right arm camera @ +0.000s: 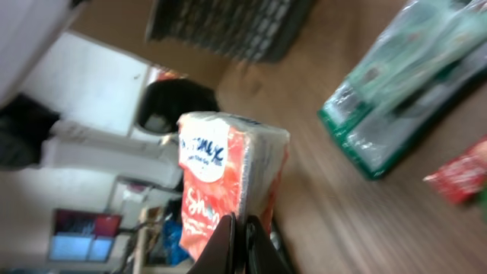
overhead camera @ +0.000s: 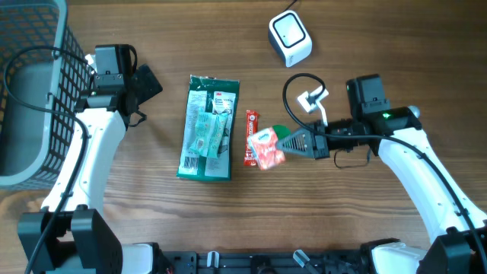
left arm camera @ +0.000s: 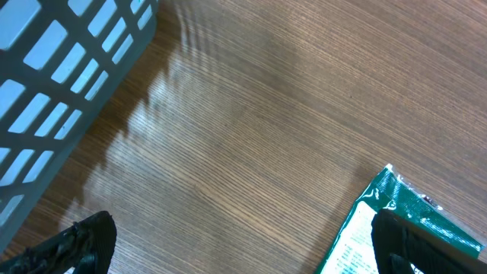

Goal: Scan the item barcode
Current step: 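Raise the Kleenex pack with right gripper to the white scanner, then carry the Kleenex pack right and set it down near the right edge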

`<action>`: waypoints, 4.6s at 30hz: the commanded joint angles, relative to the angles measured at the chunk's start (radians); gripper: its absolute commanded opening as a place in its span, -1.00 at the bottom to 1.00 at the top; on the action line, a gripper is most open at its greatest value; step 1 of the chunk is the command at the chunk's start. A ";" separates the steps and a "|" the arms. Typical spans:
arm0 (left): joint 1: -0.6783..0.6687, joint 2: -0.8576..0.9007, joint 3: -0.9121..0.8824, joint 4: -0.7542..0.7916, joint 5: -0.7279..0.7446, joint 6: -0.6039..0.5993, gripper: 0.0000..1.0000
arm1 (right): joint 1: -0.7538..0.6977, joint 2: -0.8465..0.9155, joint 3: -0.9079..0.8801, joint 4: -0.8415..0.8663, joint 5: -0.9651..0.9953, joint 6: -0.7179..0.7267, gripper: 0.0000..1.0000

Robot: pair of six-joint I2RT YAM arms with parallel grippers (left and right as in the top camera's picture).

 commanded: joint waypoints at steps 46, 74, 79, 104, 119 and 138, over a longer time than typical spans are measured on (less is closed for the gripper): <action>0.003 0.000 0.012 0.000 0.002 -0.017 1.00 | 0.159 0.917 1.094 0.130 1.658 -0.111 -0.92; 0.003 0.000 0.012 0.000 0.002 -0.017 1.00 | 0.093 0.515 0.714 -0.691 1.469 0.481 -0.91; 0.003 0.000 0.012 0.000 0.002 -0.017 1.00 | 0.092 0.515 0.578 -0.534 1.579 0.478 -0.91; 0.003 0.000 0.012 0.000 0.002 -0.017 1.00 | 0.078 0.515 0.436 -0.241 1.323 0.452 -0.39; 0.003 0.000 0.012 0.000 0.002 -0.017 1.00 | 0.078 0.515 0.386 -0.180 1.106 0.482 -0.05; 0.003 0.000 0.012 0.000 0.002 -0.017 1.00 | 0.071 0.498 0.312 -0.138 1.343 0.571 -0.42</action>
